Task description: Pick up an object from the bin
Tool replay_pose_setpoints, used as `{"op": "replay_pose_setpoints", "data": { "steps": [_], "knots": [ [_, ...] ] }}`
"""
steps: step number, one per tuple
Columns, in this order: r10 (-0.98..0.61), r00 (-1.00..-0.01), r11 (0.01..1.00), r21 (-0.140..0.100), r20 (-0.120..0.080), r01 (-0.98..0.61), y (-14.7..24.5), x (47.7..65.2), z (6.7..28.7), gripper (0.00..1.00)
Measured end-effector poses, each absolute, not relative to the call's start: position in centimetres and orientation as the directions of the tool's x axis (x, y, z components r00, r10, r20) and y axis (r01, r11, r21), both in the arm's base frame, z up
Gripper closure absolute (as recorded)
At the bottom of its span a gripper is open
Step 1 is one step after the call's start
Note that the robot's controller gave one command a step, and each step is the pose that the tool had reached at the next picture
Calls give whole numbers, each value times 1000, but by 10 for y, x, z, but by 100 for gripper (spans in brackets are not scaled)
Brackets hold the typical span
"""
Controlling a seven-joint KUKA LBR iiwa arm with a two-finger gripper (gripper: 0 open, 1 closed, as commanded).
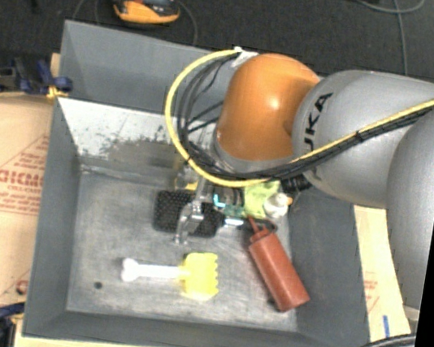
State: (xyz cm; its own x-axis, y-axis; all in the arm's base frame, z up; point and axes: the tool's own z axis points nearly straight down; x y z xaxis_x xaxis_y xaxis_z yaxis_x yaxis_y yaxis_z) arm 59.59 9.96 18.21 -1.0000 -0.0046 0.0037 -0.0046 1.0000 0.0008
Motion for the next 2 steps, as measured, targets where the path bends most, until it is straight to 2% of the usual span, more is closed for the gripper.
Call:
{"op": "replay_pose_setpoints", "data": {
  "steps": [1, 2],
  "knots": [
    [-3, -1000, 1000, 1, -4, -3, 99, 598, 186, 0],
    [117, -993, 993, 7, -14, 117, 79, 634, 86, 100]
  ]
}}
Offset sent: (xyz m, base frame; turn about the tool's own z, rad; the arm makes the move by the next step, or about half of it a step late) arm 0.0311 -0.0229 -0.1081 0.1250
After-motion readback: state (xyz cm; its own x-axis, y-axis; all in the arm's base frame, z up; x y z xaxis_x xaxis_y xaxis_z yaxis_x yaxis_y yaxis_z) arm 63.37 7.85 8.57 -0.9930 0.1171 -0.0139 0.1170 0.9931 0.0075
